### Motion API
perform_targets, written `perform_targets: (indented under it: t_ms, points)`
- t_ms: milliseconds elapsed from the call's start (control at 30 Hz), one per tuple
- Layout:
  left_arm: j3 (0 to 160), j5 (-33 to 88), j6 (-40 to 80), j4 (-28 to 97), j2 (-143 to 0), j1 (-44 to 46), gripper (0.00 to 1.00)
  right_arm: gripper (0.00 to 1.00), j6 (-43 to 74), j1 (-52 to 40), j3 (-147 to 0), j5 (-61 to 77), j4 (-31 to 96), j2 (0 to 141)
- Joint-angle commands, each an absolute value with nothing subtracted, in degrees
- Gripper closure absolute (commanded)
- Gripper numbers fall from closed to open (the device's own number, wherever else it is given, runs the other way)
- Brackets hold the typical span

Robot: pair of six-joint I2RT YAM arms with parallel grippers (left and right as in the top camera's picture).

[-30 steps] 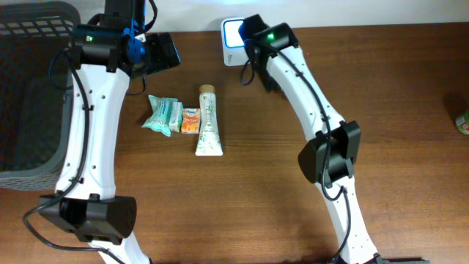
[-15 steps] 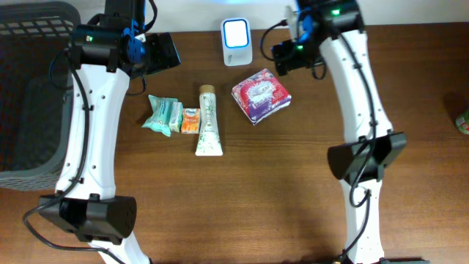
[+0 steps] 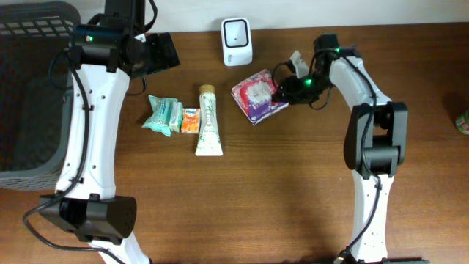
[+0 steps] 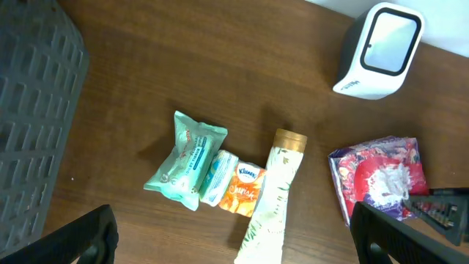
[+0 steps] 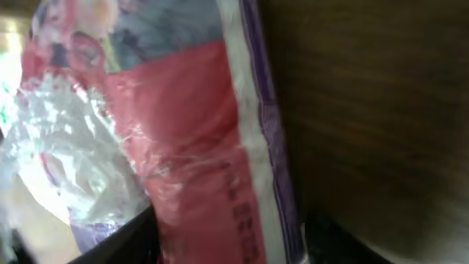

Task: Scan the item barcode
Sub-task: 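Regrasp the purple package with the right gripper and raise it to the scanner, then carry the purple package to the right table edge and release it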

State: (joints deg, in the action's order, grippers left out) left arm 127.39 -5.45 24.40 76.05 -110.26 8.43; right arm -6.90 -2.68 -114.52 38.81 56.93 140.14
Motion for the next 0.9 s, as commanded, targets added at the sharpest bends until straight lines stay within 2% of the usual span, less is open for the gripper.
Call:
perform_targets:
  t_ms: [0,67,133,267,367,433,533,600,667,867]
  points:
    - [127.5,-6.0,23.5,76.0,-110.3,8.1,0.01,0.59,-7.0,-3.4,-114.1,41.9,56.1,139.9]
    - [127.5,-6.0,23.5,76.0,-110.3,8.1,0.01,0.68,-6.4,-3.3,-115.2,42.6,56.6,139.9]
    - [127.5,-6.0,23.5,76.0,-110.3,8.1,0.01,0.96,-6.4,-3.3,-120.0,42.9,61.6,139.8]
    - [127.5,-6.0,23.5,75.9,-110.3,8.1,0.01,0.96,-7.4,-3.4,-134.8,46.9,74.2,139.7]
    - [127.5,-6.0,23.5,76.0,-110.3,8.1,0.01,0.96,-8.7,-3.7,-143.6,49.2,76.5,139.7]
    - [127.5,-6.0,23.5,76.0,-110.3,8.1,0.01,0.96,-4.8,-4.4,-145.8,49.5,72.1,139.7]
    - [127.5,-6.0,23.5,76.0,-110.3,8.1,0.01,0.96,9.6,-6.2,-145.0,47.4,55.6,140.0]
    - [127.5,-6.0,23.5,76.0,-110.3,8.1,0.01,0.96,20.1,-8.4,-144.2,38.3,45.8,140.0]
    - [127.5,-6.0,23.5,76.0,-110.3,8.1,0.01,0.96,24.2,-10.7,-144.2,29.9,40.3,140.0]
    - [127.5,-6.0,23.5,76.0,-110.3,8.1,0.01,0.96,32.2,-13.3,-144.1,19.6,35.4,143.4]
